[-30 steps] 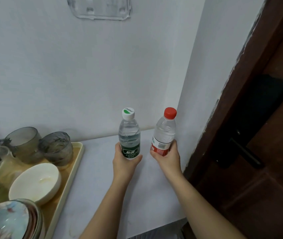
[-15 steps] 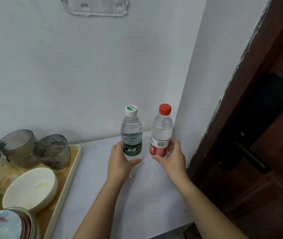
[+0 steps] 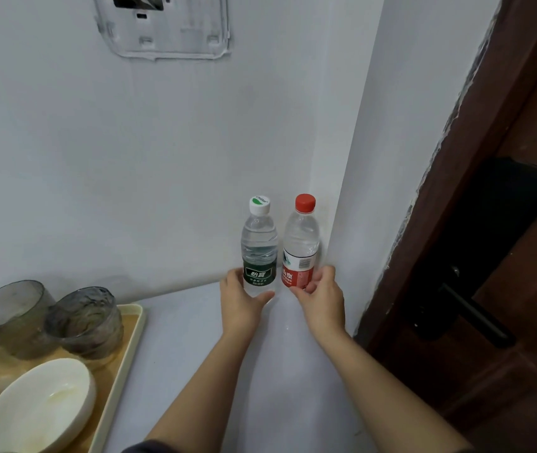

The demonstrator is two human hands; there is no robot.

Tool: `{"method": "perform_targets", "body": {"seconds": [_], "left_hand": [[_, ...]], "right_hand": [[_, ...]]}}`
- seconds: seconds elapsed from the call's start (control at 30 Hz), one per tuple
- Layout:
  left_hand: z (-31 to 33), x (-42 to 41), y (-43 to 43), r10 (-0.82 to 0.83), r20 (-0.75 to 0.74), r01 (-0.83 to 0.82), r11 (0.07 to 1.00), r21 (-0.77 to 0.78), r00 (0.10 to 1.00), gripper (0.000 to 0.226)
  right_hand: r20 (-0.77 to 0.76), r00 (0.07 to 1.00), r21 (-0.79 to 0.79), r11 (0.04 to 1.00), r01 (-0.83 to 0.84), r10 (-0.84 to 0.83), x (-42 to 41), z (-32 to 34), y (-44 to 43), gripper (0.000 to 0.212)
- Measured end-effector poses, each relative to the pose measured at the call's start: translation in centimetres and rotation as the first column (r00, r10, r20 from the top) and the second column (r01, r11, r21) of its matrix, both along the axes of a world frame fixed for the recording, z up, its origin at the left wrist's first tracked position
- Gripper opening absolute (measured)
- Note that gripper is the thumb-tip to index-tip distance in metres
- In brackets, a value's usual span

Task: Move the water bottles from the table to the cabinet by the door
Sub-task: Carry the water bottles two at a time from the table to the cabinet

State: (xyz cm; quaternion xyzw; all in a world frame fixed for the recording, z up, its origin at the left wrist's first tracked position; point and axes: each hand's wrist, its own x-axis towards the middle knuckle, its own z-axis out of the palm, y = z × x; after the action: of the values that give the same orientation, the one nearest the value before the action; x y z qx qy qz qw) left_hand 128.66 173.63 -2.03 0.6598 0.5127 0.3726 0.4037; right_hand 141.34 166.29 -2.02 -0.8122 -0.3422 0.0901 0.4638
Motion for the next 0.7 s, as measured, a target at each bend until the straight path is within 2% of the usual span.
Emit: {"method": "perform_targets", "body": {"seconds": [0.13, 0.4, 0.7], "left_hand": [[0.1, 0.9, 0.9, -0.005, -0.03, 0.006, 1.0, 0.011, 1.0, 0.067], [-0.2, 2.7, 2.3, 0.003, 0.051, -0.003, 1.0, 0.003, 0.999, 0.054], [-0.2, 2.7, 2.8, -0.007, -0.006, 0.007, 0.997, 0.073, 1.0, 0.053]], "right_hand": [[0.016, 1.0, -0.03, 1.0, 0.007, -0.006, 0.2, 0.2, 1.0, 0.043], [0.029, 0.999, -0.061, 0.998, 0.036, -0.034, 0.8, -0.3, 2.8, 0.042], [0.086, 0.996, -0.094, 0.995, 0.039, -0.031, 0.3, -0.1, 4.5, 0.024]]}}
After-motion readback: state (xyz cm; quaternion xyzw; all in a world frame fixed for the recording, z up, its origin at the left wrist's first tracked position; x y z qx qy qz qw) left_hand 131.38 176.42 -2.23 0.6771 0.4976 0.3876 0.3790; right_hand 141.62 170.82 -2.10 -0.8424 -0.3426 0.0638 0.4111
